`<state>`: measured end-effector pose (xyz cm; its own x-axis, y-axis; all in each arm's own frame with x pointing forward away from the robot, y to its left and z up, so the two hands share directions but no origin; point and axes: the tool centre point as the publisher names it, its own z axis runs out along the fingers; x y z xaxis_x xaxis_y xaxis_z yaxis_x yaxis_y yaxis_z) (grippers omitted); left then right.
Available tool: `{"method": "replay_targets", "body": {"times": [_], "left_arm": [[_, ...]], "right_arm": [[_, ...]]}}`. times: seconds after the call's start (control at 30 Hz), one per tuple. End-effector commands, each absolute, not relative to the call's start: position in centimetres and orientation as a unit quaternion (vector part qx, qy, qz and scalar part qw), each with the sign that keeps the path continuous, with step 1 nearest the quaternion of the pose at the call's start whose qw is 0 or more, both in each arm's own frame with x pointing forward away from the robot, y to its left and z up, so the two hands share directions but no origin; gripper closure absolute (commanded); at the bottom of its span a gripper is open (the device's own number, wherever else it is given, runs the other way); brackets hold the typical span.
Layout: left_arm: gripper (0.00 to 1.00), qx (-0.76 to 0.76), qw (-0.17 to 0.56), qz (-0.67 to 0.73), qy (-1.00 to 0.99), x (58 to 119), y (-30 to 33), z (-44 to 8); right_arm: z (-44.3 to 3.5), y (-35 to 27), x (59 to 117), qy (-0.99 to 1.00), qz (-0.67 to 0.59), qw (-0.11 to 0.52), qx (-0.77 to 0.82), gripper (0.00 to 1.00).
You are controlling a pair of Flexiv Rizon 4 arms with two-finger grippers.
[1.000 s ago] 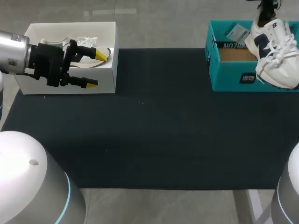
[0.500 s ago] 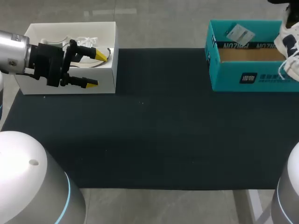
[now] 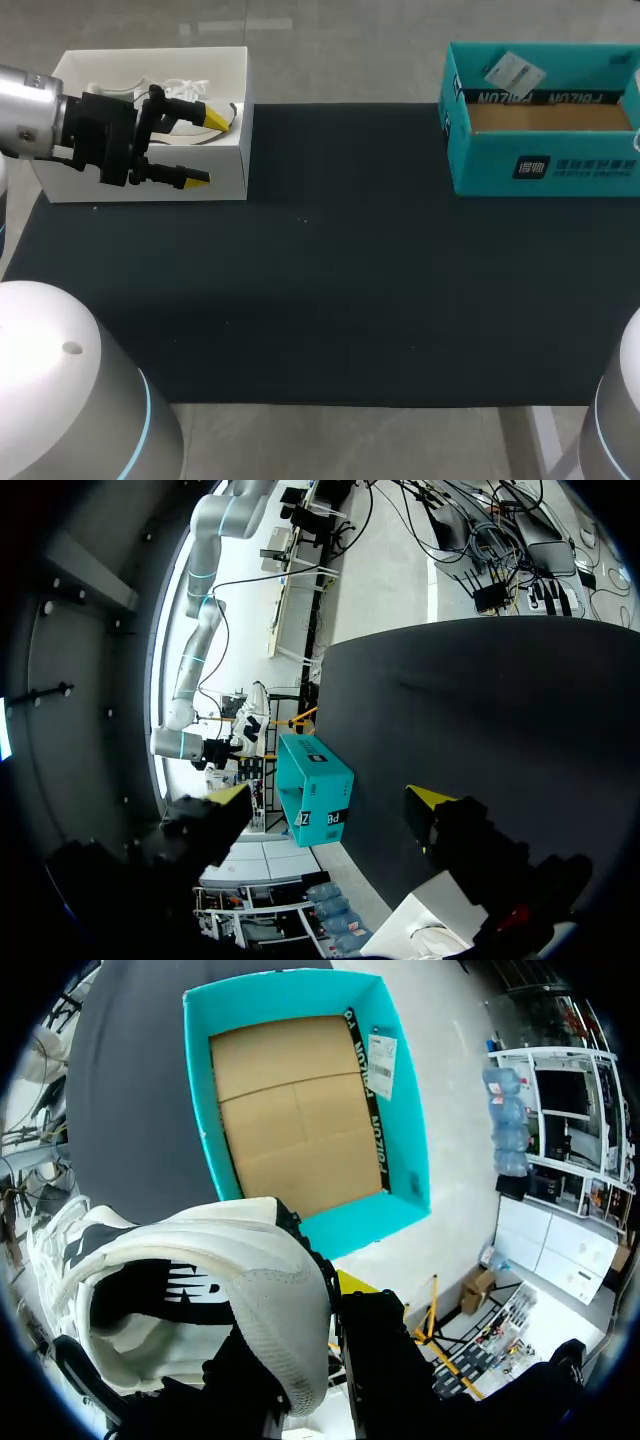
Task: Take the shoe out of the shoebox, open the shoe tongue, remove and reinsert the insole, then place the shoe into the shoebox
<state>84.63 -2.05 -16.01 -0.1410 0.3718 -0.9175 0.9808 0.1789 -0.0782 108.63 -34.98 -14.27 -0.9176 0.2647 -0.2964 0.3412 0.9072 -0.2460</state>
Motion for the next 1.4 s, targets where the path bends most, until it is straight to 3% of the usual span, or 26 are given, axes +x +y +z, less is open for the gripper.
{"method": "replay_targets", "body": {"times": [0.03, 0.2, 0.57, 0.83, 0.93, 1.4], "left_arm": [[0.0, 0.518, 0.401, -0.377, 0.655, 84.7, -2.1, -16.0], [0.0, 0.518, 0.401, -0.377, 0.655, 84.7, -2.1, -16.0], [0.0, 0.518, 0.401, -0.377, 0.655, 84.7, -2.1, -16.0], [0.0, 0.518, 0.401, -0.377, 0.655, 84.7, -2.1, -16.0], [0.0, 0.518, 0.401, -0.377, 0.655, 84.7, -2.1, -16.0], [0.0, 0.518, 0.401, -0.377, 0.655, 84.7, -2.1, -16.0]], "right_arm": [[-15.1, -36.1, 110.6, 0.968, -0.143, 0.119, 0.169, 1.0], [-15.7, -37.3, 110.9, 0.961, -0.133, 0.106, 0.216, 1.0], [-15.3, -38.4, 109.9, 0.831, -0.113, 0.013, 0.545, 1.0], [-16.4, -39.3, 109.3, 0.695, -0.075, 0.074, 0.712, 1.0], [-16.5, -39.5, 109.0, 0.637, -0.091, 0.071, 0.762, 1.0], [-16.5, -39.5, 109.0, 0.628, -0.098, 0.07, 0.768, 1.0]]}}
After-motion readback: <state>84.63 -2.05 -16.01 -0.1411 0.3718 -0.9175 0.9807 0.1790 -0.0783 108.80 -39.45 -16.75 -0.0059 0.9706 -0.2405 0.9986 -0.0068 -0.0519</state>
